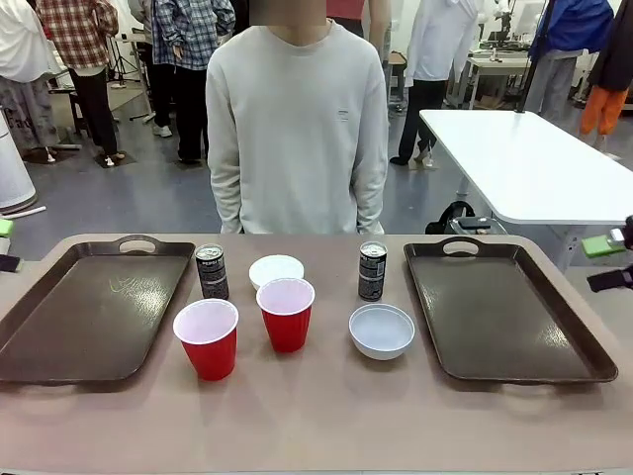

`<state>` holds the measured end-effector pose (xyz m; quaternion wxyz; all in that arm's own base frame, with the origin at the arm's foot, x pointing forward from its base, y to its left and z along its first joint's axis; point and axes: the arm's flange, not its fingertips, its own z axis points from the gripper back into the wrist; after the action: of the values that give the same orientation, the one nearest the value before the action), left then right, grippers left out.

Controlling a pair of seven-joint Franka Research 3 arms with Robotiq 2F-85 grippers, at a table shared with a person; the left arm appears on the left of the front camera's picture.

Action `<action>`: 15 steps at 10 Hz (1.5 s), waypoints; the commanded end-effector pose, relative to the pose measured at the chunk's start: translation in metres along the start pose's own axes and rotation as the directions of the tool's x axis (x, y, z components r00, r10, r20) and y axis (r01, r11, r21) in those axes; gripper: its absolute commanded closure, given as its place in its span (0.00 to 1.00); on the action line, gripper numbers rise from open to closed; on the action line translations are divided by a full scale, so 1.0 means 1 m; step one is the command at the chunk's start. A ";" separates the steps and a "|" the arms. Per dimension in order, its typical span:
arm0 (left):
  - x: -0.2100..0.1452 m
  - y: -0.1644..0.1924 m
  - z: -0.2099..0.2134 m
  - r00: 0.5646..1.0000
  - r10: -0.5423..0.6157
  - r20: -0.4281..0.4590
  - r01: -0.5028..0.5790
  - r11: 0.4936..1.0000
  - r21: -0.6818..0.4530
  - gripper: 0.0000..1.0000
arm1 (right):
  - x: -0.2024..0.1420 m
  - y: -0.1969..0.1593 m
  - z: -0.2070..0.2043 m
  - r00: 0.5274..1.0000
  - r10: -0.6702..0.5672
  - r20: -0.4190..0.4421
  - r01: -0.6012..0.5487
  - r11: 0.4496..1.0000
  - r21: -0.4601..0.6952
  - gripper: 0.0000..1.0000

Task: Prepare tableware on both trays.
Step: Pick up a Picnic Bowl from the table and place it on a Handle tray.

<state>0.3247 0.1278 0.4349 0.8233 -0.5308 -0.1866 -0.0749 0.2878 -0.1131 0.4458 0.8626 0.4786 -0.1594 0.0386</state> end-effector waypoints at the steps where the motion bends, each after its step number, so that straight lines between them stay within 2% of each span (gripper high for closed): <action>1: -0.003 -0.004 0.012 0.999 0.038 -0.024 -0.036 0.997 0.066 0.00 | -0.012 -0.006 0.004 1.000 0.009 -0.012 -0.009 1.000 -0.018 0.00; 4: -0.003 -0.002 0.014 0.998 0.043 -0.050 -0.036 0.991 0.128 0.00 | -0.015 -0.003 0.006 1.000 0.018 -0.002 -0.018 0.999 -0.048 0.00; 7: -0.004 -0.007 0.008 0.995 0.034 -0.094 -0.017 0.985 0.174 0.00 | -0.016 0.005 0.002 0.998 0.055 0.037 -0.049 0.987 -0.153 0.00; 8: -0.002 0.000 0.008 0.998 0.027 -0.061 -0.020 0.993 0.120 0.00 | -0.007 0.000 0.012 1.000 0.011 0.001 -0.011 0.997 -0.080 0.00; 15: -0.002 0.000 0.008 0.998 0.027 -0.061 -0.020 0.993 0.120 0.00 | -0.007 0.000 0.012 1.000 0.011 0.001 -0.011 0.997 -0.080 0.00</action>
<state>0.3207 0.1333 0.4366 0.8639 -0.4741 -0.1530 -0.0737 0.2799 -0.1212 0.4514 0.8847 0.4347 -0.1640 0.0368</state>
